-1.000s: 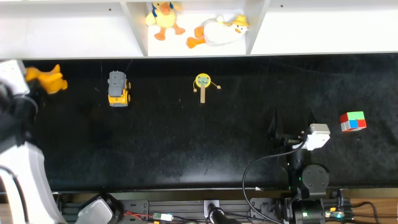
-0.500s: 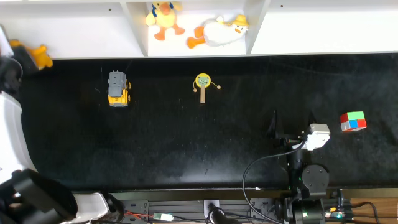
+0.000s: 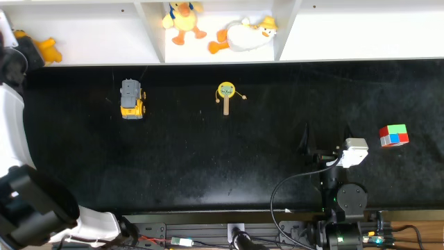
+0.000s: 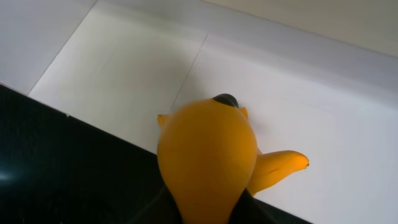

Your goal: Store Toys

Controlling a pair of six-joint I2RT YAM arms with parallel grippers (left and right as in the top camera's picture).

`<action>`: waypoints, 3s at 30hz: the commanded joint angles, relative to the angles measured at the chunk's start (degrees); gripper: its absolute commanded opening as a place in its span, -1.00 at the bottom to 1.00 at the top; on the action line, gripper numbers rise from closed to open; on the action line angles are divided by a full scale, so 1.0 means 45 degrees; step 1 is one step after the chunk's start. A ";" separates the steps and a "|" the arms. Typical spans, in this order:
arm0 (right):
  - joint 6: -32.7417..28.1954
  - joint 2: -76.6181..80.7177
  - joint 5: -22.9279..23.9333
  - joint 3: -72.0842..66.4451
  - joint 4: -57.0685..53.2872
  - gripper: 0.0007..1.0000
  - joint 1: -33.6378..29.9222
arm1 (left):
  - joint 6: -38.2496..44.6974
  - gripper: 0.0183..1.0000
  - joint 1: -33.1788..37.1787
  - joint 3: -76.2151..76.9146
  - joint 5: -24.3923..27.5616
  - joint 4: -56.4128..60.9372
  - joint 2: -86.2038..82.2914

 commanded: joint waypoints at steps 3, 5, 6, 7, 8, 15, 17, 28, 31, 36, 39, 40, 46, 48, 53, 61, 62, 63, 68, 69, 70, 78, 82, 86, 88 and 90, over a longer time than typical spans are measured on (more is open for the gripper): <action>0.0092 -0.0107 -0.0087 -0.0175 0.0049 0.99 -0.0024 | -0.0185 -0.71 -0.0049 0.0729 0.0223 0.0223 0.0593; 0.0092 -0.0107 -0.0087 -0.0175 0.0049 0.99 -0.0024 | -0.0189 -0.70 -0.0049 0.0729 0.0233 0.0238 0.0748; 0.0092 -0.0107 -0.0087 -0.0175 0.0049 0.99 -0.0024 | -0.0243 -0.70 -0.0049 0.0729 0.0243 0.0248 0.0811; 0.0092 -0.0107 -0.0087 -0.0175 0.0049 0.99 -0.0024 | -0.0321 -0.70 -0.0058 0.0729 0.0277 0.0257 0.0894; 0.0092 -0.0107 -0.0087 -0.0175 0.0049 0.99 -0.0024 | -0.0316 -0.70 -0.0073 0.0729 0.0374 0.0282 0.0957; 0.0092 -0.0107 -0.0087 -0.0175 0.0049 0.99 -0.0024 | -0.0311 -0.69 -0.0476 0.0729 0.0350 0.0534 0.1088; 0.0092 -0.0107 -0.0087 -0.0175 0.0049 0.99 -0.0024 | -0.0311 -0.68 -0.0602 0.0729 0.0335 0.0549 0.1088; 0.0092 -0.0107 -0.0087 -0.0175 0.0049 0.99 -0.0024 | -0.0316 -0.65 -0.1001 0.0724 -0.0165 0.0374 0.1117; 0.0092 -0.0107 -0.0087 -0.0175 0.0049 0.99 -0.0024 | -0.0316 -0.63 -0.1044 0.0724 -0.0214 0.0340 0.1185; 0.0092 -0.0107 -0.0087 -0.0175 0.0049 0.99 -0.0024 | -0.0311 -0.62 -0.1044 0.0724 -0.0219 0.0345 0.1219; 0.0092 -0.0107 -0.0087 -0.0175 0.0049 1.00 -0.0024 | -0.0311 -0.55 -0.1044 0.0724 -0.0267 0.0350 0.1219; 0.0092 -0.0107 -0.0087 -0.0175 0.0049 0.99 -0.0024 | -0.0311 -0.53 -0.1044 0.0724 -0.0277 0.0350 0.1219; 0.0092 -0.0107 -0.0087 -0.0175 0.0049 0.99 -0.0024 | -0.0311 -0.29 -0.1044 0.0724 -0.0447 0.0350 0.1219; 0.0092 -0.0107 -0.0087 -0.0175 0.0049 0.99 -0.0024 | -0.0311 -0.15 -0.1044 0.0724 -0.0452 0.0355 0.1219; 0.0092 -0.0107 -0.0087 -0.0175 0.0049 0.99 -0.0024 | -0.0316 0.60 -0.1044 0.0724 -0.0447 0.0418 0.1219; 0.0092 -0.0107 -0.0087 -0.0175 0.0049 0.99 -0.0024 | -0.0311 0.99 -0.1044 0.0724 -0.0452 0.0627 0.1219; 0.0092 -0.0107 -0.0087 -0.0175 0.0049 0.99 -0.0024 | -0.0311 1.00 -0.1044 0.0724 -0.0447 0.0651 0.1219; 0.0092 -0.0107 -0.0087 -0.0175 0.0049 0.99 -0.0024 | -0.0311 1.00 -0.1044 0.0724 -0.0447 0.0661 0.1219; 0.0092 -0.0107 -0.0087 -0.0175 0.0049 0.99 -0.0024 | -0.0316 1.00 -0.1044 0.0724 -0.0442 0.0646 0.1175; 0.0092 -0.0107 -0.0087 -0.0175 0.0049 0.99 -0.0024 | -0.0316 1.00 -0.1044 0.0724 -0.0442 0.0578 0.1146; 0.0092 -0.0107 -0.0087 -0.0175 0.0049 0.99 -0.0024 | -0.0311 1.00 -0.1044 0.0724 -0.0447 0.0505 0.1098; 0.0092 -0.0107 -0.0087 -0.0175 0.0049 0.99 -0.0024 | -0.0019 1.00 -0.1020 0.0457 -0.0607 -0.0049 0.0136; 0.0092 -0.0107 -0.0087 -0.0175 0.0049 0.99 -0.0024 | 0.0049 1.00 -0.1020 0.0029 -0.0826 -0.0636 -0.0500; 0.0092 -0.0107 -0.0087 -0.0175 0.0049 0.99 -0.0024 | 0.0272 1.00 -0.1030 -0.0894 -0.0821 -0.1001 -0.1360; 0.0092 -0.0107 -0.0087 -0.0175 0.0049 0.99 -0.0024 | 0.0267 1.00 -0.1035 -0.1540 -0.0821 -0.0986 -0.1953; 0.0092 -0.0107 -0.0087 -0.0175 0.0049 0.99 -0.0024 | 0.0267 1.00 -0.1035 -0.2482 -0.0821 -0.0937 -0.2856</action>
